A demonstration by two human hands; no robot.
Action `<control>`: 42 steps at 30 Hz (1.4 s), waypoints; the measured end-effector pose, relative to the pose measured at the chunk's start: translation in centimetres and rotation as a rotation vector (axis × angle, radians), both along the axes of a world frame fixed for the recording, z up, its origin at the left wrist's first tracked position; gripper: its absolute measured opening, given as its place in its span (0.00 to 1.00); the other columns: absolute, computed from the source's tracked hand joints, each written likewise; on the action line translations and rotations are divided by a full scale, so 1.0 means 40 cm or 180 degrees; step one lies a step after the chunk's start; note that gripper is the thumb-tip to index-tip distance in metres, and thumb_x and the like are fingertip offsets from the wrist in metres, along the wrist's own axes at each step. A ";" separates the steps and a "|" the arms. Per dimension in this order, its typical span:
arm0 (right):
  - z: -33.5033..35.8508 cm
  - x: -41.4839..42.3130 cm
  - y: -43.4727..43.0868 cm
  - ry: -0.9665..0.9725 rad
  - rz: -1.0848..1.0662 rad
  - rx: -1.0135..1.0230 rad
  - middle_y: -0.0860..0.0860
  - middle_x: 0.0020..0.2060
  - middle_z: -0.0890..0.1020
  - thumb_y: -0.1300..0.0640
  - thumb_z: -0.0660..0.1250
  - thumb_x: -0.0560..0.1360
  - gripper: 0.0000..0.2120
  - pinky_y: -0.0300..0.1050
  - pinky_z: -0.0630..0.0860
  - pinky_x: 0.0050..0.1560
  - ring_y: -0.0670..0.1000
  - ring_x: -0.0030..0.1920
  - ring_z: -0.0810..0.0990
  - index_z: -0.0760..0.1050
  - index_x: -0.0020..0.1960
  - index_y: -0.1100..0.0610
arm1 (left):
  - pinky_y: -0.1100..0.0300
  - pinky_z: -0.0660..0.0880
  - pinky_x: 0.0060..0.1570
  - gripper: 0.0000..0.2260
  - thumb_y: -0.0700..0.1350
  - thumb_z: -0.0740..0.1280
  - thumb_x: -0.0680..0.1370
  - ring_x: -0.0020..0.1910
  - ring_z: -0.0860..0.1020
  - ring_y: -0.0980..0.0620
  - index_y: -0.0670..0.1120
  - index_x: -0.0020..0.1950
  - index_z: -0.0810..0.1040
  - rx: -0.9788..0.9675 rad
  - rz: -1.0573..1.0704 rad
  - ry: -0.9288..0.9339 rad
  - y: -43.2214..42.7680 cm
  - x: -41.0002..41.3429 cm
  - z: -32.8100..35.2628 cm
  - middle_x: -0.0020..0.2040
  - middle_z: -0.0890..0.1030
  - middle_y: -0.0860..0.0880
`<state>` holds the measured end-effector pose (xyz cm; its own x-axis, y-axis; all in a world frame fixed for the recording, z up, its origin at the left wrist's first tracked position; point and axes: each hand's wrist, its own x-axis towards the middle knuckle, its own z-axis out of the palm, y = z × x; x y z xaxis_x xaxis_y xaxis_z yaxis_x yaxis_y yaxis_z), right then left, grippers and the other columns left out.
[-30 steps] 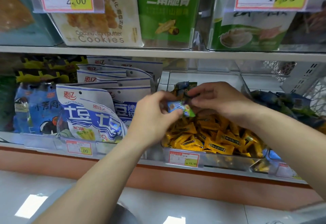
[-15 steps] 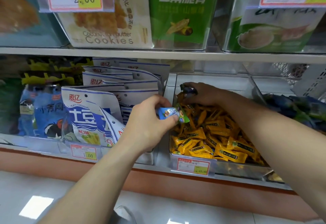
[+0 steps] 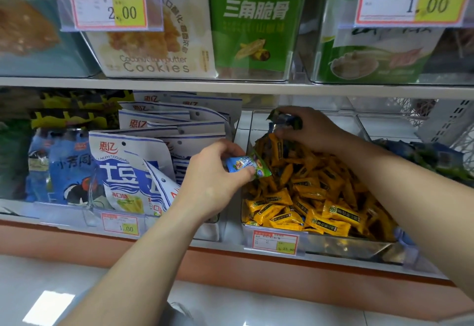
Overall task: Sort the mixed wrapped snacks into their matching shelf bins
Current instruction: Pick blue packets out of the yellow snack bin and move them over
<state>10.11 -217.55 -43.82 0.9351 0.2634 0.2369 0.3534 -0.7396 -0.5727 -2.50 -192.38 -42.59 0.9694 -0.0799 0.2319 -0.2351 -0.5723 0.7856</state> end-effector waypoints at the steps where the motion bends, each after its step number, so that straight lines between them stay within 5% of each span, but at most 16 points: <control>1: 0.005 -0.017 -0.010 -0.0038 -0.0067 0.0136 0.48 0.65 0.77 0.43 0.73 0.72 0.30 0.40 0.65 0.56 0.45 0.61 0.72 0.69 0.72 0.46 | 0.68 0.77 0.41 0.11 0.51 0.77 0.70 0.43 0.79 0.66 0.58 0.45 0.76 -0.0011 0.0007 0.0001 -0.003 0.000 0.000 0.43 0.80 0.61; 4: 0.019 -0.067 -0.038 0.0017 -0.0237 0.0276 0.45 0.62 0.76 0.41 0.72 0.72 0.30 0.38 0.67 0.52 0.47 0.61 0.74 0.69 0.72 0.45 | 0.67 0.77 0.40 0.11 0.51 0.77 0.70 0.42 0.79 0.63 0.57 0.47 0.78 0.0029 0.0020 0.0002 -0.016 -0.004 0.000 0.43 0.80 0.61; 9: 0.044 -0.151 -0.081 0.0398 -0.0353 0.0177 0.48 0.66 0.75 0.38 0.67 0.75 0.29 0.46 0.70 0.61 0.51 0.64 0.74 0.67 0.73 0.46 | 0.72 0.73 0.38 0.11 0.50 0.77 0.71 0.42 0.79 0.65 0.55 0.49 0.78 0.0064 -0.0080 -0.0122 -0.047 -0.027 0.002 0.43 0.81 0.60; 13: 0.072 -0.269 -0.167 0.0517 -0.0421 0.0104 0.42 0.55 0.77 0.33 0.65 0.72 0.25 0.46 0.75 0.51 0.46 0.52 0.78 0.67 0.66 0.37 | 0.70 0.75 0.43 0.11 0.47 0.76 0.73 0.44 0.79 0.66 0.53 0.53 0.80 -0.0264 -0.0338 -0.0079 -0.124 -0.056 0.008 0.46 0.82 0.59; 15: 0.088 -0.326 -0.231 0.0428 -0.0569 0.0135 0.38 0.45 0.77 0.33 0.66 0.71 0.20 0.41 0.74 0.42 0.40 0.43 0.78 0.67 0.61 0.33 | 0.63 0.78 0.45 0.09 0.48 0.75 0.73 0.45 0.80 0.63 0.55 0.51 0.80 -0.0349 -0.0510 0.0012 -0.191 -0.059 0.015 0.46 0.82 0.58; 17: 0.102 -0.363 -0.301 0.0275 -0.0765 0.0160 0.38 0.38 0.77 0.35 0.68 0.70 0.18 0.36 0.70 0.37 0.38 0.36 0.76 0.70 0.58 0.35 | 0.66 0.76 0.45 0.09 0.49 0.75 0.72 0.45 0.78 0.66 0.58 0.48 0.79 -0.0253 -0.0685 -0.0066 -0.279 -0.056 0.024 0.44 0.81 0.61; 20: 0.094 -0.383 -0.405 0.0011 -0.1117 0.0444 0.47 0.47 0.81 0.45 0.72 0.72 0.14 0.43 0.72 0.42 0.49 0.43 0.78 0.74 0.57 0.41 | 0.72 0.70 0.44 0.08 0.47 0.74 0.73 0.46 0.77 0.62 0.55 0.50 0.80 -0.0147 -0.0911 -0.0233 -0.440 -0.035 0.032 0.46 0.81 0.59; 25: 0.060 -0.366 -0.507 -0.0560 -0.1773 0.0654 0.47 0.52 0.81 0.50 0.72 0.74 0.17 0.24 0.65 0.40 0.47 0.52 0.78 0.77 0.62 0.48 | 0.61 0.71 0.54 0.14 0.43 0.72 0.75 0.56 0.78 0.46 0.50 0.61 0.80 0.0315 -0.0904 -0.0557 -0.672 0.033 0.035 0.57 0.82 0.46; 30: 0.053 -0.317 -0.529 -0.0168 -0.1787 -0.0313 0.55 0.68 0.75 0.41 0.60 0.80 0.26 0.44 0.70 0.62 0.59 0.66 0.74 0.64 0.75 0.48 | 0.53 0.72 0.63 0.24 0.54 0.68 0.78 0.66 0.74 0.46 0.54 0.73 0.69 0.1282 -0.0827 -0.0232 -0.737 0.116 0.024 0.67 0.77 0.49; 33: 0.066 -0.304 -0.509 0.0016 -0.1935 -0.0698 0.56 0.72 0.70 0.39 0.56 0.80 0.27 0.56 0.69 0.67 0.61 0.69 0.70 0.63 0.76 0.49 | 0.53 0.71 0.65 0.23 0.55 0.67 0.78 0.68 0.72 0.47 0.53 0.72 0.71 0.1250 -0.0918 -0.0177 -0.666 0.117 0.005 0.69 0.74 0.50; 37: 0.081 -0.310 -0.406 -0.0429 -0.1339 -0.0567 0.49 0.66 0.75 0.42 0.61 0.78 0.20 0.52 0.72 0.62 0.54 0.64 0.73 0.72 0.68 0.46 | 0.62 0.71 0.46 0.13 0.54 0.67 0.76 0.50 0.76 0.56 0.57 0.60 0.77 0.0977 -0.0638 -0.0528 -0.483 0.092 -0.047 0.54 0.78 0.57; 42: 0.041 -0.287 -0.230 -0.0163 -0.0257 -0.0889 0.46 0.64 0.74 0.41 0.61 0.77 0.21 0.48 0.70 0.59 0.51 0.65 0.70 0.71 0.68 0.45 | 0.60 0.69 0.54 0.18 0.49 0.67 0.78 0.58 0.78 0.47 0.47 0.67 0.75 0.1206 0.0028 -0.0006 -0.316 0.217 -0.068 0.61 0.80 0.47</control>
